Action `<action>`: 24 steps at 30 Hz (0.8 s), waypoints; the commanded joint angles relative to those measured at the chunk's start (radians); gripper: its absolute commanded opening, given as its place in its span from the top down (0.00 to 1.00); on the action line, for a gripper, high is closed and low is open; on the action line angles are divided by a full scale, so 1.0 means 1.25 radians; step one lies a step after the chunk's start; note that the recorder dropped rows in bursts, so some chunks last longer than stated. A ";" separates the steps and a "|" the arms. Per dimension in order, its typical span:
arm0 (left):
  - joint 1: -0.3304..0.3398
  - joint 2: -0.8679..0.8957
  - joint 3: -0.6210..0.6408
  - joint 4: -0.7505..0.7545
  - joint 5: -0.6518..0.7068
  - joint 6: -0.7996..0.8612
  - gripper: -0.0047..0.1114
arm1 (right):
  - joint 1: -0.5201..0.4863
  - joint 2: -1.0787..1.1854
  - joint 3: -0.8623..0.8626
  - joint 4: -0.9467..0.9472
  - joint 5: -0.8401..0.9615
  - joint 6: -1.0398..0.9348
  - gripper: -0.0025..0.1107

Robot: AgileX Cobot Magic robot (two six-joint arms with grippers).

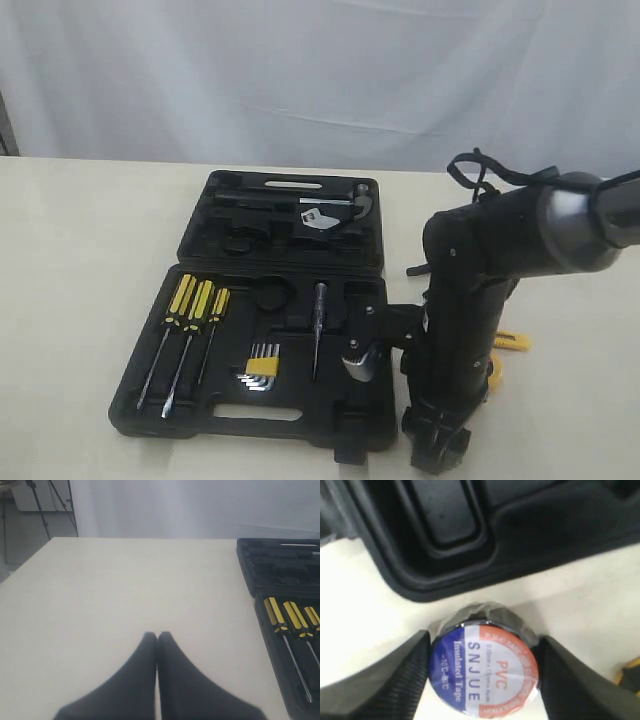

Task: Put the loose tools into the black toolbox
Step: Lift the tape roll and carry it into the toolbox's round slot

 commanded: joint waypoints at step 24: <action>-0.004 -0.001 0.002 -0.007 -0.006 -0.003 0.96 | -0.003 0.099 -0.682 0.100 0.267 0.320 0.98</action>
